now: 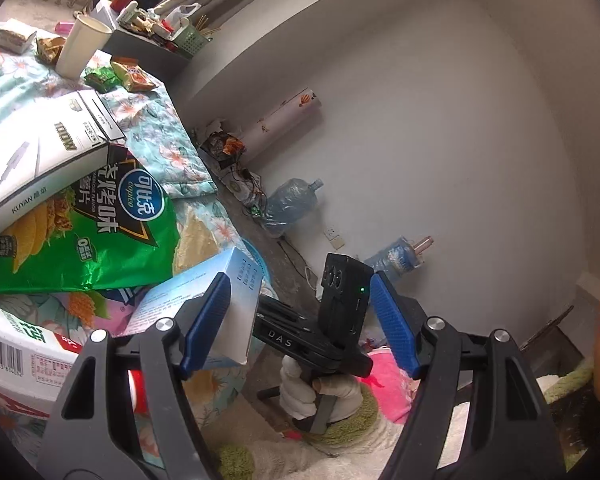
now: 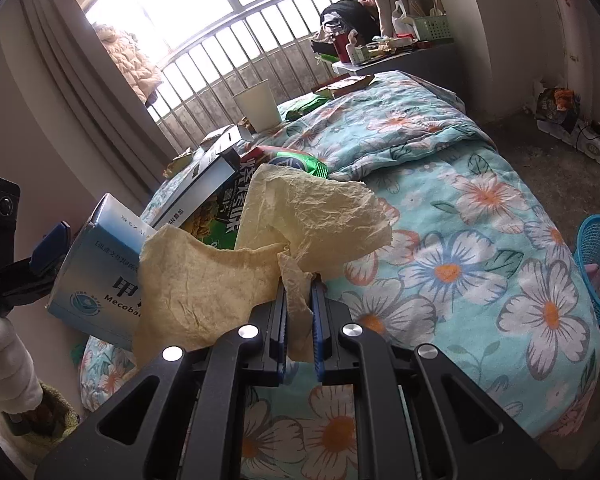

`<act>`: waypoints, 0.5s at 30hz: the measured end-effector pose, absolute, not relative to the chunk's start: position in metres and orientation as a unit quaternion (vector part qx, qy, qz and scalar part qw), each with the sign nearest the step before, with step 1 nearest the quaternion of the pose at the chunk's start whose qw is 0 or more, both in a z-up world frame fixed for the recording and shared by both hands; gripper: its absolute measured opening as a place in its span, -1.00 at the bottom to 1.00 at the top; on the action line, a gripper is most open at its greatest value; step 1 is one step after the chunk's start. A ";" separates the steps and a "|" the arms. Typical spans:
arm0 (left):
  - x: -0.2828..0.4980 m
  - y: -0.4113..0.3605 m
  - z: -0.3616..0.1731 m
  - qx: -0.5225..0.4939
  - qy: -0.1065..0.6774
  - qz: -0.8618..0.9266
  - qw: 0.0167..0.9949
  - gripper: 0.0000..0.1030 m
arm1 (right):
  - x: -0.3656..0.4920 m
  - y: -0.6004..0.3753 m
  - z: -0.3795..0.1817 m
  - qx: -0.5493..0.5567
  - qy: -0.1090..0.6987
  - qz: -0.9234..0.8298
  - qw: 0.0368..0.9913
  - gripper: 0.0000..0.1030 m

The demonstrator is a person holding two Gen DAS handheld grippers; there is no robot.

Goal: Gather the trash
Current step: 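Grasp the blue medicine box with the left gripper and lift it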

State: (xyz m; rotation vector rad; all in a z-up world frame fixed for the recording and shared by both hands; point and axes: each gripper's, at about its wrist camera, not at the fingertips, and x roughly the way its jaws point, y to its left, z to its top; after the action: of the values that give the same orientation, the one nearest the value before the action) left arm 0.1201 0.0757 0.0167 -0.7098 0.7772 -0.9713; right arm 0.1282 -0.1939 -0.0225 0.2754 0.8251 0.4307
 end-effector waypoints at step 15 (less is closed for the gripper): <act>0.127 0.097 0.031 -0.252 0.326 -0.268 0.871 0.58 | 0.124 -0.187 -0.037 0.140 0.411 0.234 0.870 -0.79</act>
State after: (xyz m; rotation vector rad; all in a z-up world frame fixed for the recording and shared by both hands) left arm 0.1267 0.0971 0.0315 -0.5274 0.6808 -0.5613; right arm 0.1240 -0.1873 -0.0369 0.2922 0.8602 0.4888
